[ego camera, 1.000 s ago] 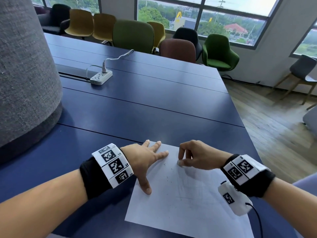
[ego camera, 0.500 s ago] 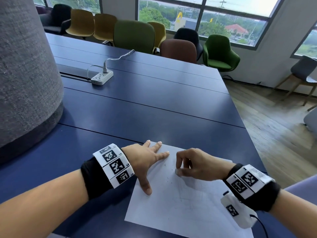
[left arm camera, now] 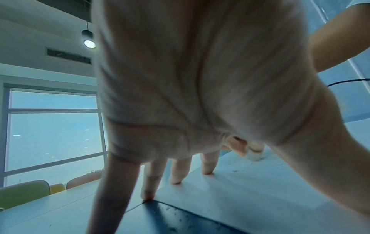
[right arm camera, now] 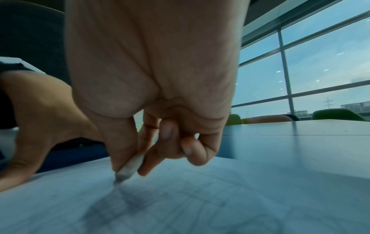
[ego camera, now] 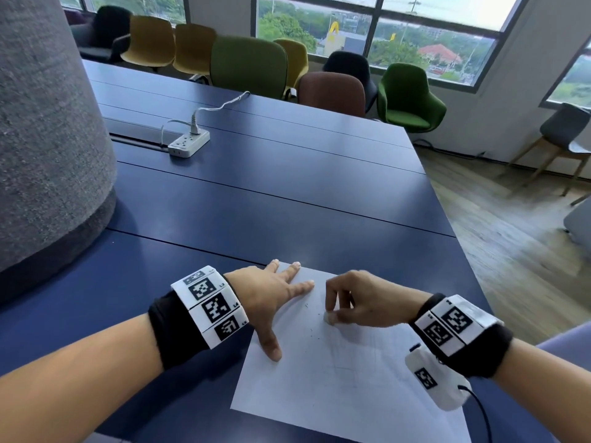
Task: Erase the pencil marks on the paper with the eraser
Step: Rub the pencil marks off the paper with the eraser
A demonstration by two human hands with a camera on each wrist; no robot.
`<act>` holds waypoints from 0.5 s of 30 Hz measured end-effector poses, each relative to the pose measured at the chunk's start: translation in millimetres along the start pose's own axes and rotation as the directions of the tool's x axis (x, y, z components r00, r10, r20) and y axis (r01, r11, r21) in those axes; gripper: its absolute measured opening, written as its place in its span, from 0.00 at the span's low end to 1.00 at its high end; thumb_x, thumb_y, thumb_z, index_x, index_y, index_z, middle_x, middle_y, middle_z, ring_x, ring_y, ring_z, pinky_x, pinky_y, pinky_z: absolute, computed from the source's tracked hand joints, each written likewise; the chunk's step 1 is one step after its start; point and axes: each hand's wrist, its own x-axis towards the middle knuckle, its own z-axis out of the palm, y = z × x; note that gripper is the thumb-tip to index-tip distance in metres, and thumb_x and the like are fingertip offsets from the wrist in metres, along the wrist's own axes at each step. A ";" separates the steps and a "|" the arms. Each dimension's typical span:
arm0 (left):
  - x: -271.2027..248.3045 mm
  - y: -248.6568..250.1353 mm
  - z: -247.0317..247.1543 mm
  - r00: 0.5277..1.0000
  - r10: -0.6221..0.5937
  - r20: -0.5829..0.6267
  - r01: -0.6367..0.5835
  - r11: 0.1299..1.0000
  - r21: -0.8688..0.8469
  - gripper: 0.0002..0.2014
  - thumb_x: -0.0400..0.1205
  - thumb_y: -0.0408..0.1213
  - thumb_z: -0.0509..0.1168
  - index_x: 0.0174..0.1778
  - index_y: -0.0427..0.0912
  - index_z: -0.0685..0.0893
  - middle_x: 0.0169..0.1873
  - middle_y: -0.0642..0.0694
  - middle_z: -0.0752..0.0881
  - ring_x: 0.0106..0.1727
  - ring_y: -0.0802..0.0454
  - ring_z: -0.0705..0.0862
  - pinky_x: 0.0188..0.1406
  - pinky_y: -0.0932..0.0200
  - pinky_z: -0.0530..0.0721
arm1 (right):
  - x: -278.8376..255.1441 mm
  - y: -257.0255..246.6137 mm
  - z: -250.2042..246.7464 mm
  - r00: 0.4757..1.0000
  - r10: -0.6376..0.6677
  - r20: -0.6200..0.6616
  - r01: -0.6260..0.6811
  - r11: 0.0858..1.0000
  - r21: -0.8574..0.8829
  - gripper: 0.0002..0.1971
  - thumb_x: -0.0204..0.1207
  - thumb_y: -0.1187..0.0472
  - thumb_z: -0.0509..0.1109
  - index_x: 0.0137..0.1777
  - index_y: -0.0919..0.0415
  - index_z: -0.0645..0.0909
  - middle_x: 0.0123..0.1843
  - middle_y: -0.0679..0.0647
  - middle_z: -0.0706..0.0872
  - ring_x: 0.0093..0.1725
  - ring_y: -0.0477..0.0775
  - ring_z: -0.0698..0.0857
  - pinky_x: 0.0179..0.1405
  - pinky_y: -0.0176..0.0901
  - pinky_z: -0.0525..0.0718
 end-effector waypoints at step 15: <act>-2.7 0.9 -2.0 1.000 0.002 0.002 -0.002 1.000 0.001 0.66 0.64 0.61 0.80 0.85 0.62 0.36 0.85 0.50 0.32 0.86 0.41 0.37 0.80 0.42 0.60 | -17.8 -13.8 12.8 0.995 -0.056 0.084 0.049 0.996 0.076 0.04 0.73 0.55 0.75 0.43 0.53 0.85 0.31 0.46 0.81 0.29 0.43 0.75 0.30 0.29 0.72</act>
